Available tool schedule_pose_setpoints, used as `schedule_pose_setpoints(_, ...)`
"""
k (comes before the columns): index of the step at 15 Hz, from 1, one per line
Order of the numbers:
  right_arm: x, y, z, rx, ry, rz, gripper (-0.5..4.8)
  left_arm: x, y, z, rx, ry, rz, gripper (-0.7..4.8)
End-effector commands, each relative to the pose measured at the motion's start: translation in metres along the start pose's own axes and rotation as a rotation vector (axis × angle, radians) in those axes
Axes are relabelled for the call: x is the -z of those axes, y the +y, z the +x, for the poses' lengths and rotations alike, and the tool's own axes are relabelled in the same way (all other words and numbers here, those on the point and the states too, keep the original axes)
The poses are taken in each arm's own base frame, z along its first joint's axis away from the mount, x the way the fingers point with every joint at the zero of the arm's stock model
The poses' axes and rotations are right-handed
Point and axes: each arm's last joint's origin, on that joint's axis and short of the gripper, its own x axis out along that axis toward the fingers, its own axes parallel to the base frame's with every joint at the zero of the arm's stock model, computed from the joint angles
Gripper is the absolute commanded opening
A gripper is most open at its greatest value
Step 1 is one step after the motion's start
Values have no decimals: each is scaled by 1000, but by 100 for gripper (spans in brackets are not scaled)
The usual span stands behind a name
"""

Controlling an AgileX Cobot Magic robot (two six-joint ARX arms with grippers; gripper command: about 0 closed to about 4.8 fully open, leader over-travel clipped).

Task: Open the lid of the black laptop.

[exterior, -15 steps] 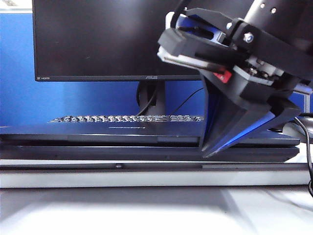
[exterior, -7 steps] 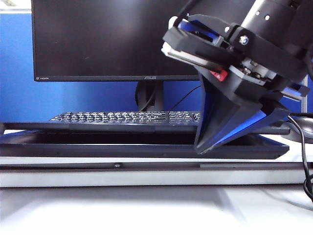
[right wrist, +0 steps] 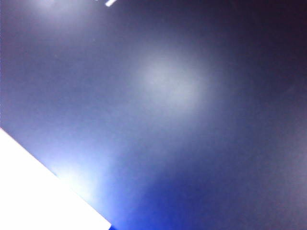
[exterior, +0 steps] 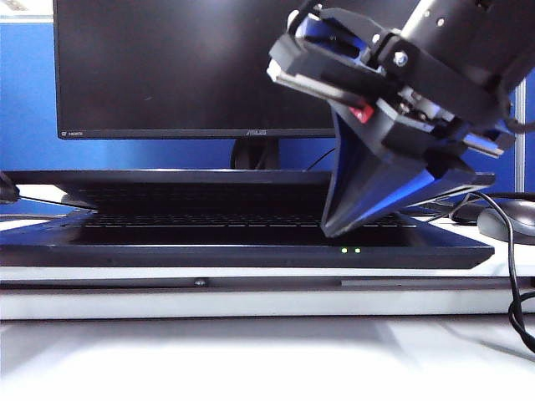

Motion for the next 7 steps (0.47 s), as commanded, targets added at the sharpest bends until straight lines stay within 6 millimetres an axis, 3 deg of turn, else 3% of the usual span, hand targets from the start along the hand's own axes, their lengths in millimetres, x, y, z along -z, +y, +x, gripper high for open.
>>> schedule_pose_setpoints(1, -20, 1, -6, 44, -148, 18, -5, -11, -5, -2, 27, -96, -1, -5)
schedule_pose_setpoints(7, -25, 1, -15, 30, -193, 28, -4, -10, -7, -2, 65, -73, 2, -5)
